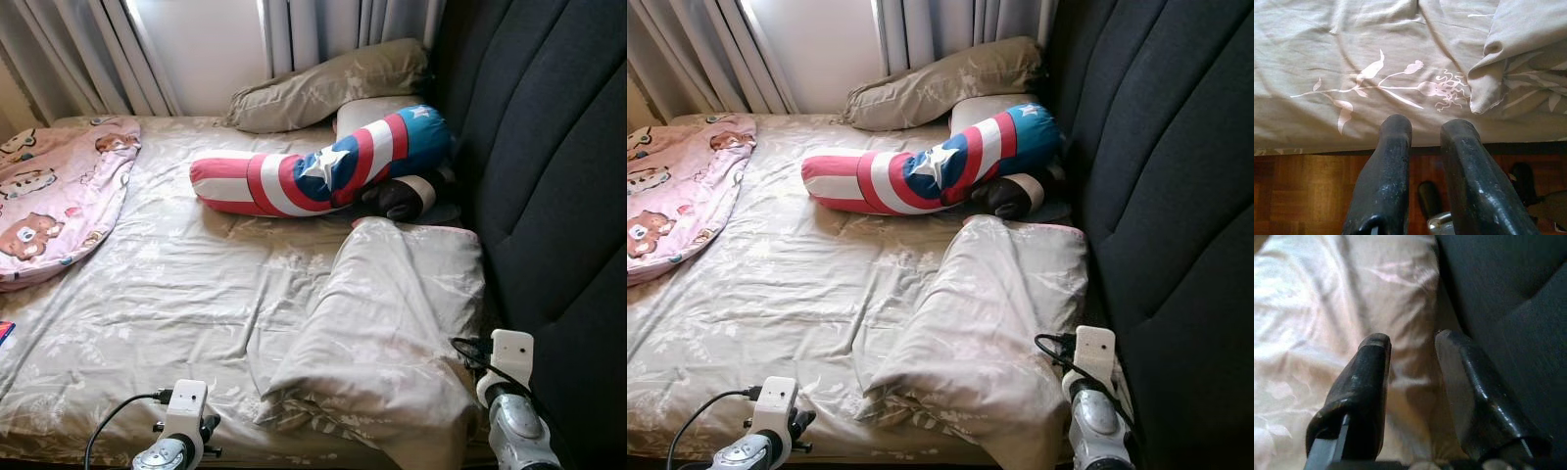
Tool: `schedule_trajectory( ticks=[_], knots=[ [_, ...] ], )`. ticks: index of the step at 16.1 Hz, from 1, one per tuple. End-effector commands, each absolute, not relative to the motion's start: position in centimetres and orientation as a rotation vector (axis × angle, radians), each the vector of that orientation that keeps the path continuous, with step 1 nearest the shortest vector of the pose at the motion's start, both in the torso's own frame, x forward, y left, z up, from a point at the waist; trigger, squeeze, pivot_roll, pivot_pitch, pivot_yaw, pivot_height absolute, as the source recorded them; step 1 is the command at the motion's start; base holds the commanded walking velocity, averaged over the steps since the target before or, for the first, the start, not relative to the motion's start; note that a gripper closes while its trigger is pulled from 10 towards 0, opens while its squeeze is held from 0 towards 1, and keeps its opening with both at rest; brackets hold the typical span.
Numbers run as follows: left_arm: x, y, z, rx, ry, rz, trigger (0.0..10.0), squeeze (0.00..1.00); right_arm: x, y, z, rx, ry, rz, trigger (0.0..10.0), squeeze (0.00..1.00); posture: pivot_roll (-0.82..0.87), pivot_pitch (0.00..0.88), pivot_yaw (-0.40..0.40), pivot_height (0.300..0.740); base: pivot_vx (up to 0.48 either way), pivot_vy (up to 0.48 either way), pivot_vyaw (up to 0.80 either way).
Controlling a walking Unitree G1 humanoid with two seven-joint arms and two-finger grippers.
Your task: Clean up the room
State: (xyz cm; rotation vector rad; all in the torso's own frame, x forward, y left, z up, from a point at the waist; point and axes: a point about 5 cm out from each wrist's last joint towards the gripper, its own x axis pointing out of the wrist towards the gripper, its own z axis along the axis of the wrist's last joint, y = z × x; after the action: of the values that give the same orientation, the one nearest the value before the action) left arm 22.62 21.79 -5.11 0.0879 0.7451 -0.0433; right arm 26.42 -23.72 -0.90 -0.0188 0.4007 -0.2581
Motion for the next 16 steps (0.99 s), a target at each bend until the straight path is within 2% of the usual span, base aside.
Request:
schedule_trajectory(
  ticks=[1, 3, 13, 16],
  knots=[
    [22.48, 22.02, -5.17, 0.091, 0.753, -0.035, 10.0, 0.00, 26.34, -23.91, -0.99, -0.019, 0.413, -0.269, 10.0, 0.00, -0.11, 0.000, 0.014, 0.715, 0.000, 0.000, 0.00],
    [22.49, 22.06, -5.15, 0.090, 0.752, -0.035, 10.0, 0.00, 26.42, -23.78, -0.86, -0.022, 0.396, -0.253, 10.0, 0.00, -0.11, 0.000, 0.014, 0.697, 0.000, 0.000, 0.00],
    [22.38, 21.97, -5.22, 0.077, 0.750, -0.036, 10.0, 0.00, 26.36, -23.20, -1.06, 0.009, 0.395, -0.231, 10.0, 0.00, -0.11, 0.000, 0.020, 0.697, 0.000, 0.000, 0.00],
    [22.22, 21.91, -5.33, 0.079, 0.755, -0.040, 10.0, 0.00, 26.22, -23.07, -1.25, 0.001, 0.407, -0.225, 10.0, 0.00, -0.12, 0.000, 0.019, 0.697, 0.365, 0.000, -0.66]
  ],
)
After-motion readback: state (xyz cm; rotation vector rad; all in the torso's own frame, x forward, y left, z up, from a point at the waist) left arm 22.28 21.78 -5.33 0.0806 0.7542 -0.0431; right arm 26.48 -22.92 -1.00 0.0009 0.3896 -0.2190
